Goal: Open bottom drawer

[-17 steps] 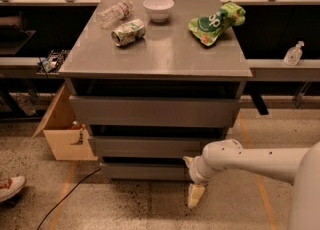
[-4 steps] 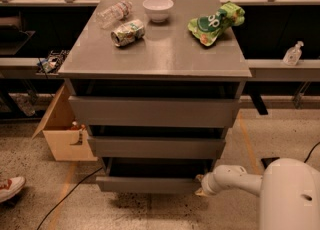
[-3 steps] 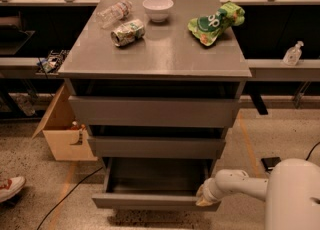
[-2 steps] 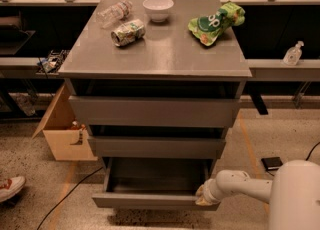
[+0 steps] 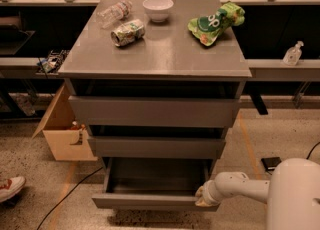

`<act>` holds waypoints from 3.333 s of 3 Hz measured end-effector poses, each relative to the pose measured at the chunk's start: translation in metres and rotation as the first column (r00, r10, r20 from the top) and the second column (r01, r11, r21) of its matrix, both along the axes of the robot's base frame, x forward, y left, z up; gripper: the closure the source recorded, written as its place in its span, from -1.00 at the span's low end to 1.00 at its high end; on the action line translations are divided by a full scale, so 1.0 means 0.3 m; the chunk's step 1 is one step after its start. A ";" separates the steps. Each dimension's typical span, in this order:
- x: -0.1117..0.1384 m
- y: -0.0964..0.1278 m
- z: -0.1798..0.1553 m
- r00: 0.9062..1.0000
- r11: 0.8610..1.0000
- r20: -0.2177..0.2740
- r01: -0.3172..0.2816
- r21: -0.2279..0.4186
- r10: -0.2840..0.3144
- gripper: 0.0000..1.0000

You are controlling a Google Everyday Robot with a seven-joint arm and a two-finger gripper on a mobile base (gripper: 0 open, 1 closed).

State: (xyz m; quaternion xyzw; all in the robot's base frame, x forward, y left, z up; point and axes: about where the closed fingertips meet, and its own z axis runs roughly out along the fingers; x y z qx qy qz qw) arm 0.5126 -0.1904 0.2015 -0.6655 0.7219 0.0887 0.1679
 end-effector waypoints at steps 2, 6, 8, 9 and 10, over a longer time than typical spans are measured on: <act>-0.141 -0.050 -0.045 1.000 0.999 -0.011 -0.013 -0.035 0.012 1.00; -0.287 -0.060 -0.062 1.000 1.000 -0.026 0.005 0.003 -0.005 1.00; -0.287 -0.060 -0.061 1.000 1.000 -0.026 0.005 0.003 -0.005 0.63; -0.287 -0.060 -0.060 1.000 1.000 -0.026 0.005 0.003 -0.005 0.19; -0.287 -0.060 -0.060 1.000 1.000 -0.026 0.005 0.003 -0.005 0.20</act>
Offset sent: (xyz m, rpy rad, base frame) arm -0.2247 -0.0408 -0.0390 0.0719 0.0564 -0.0342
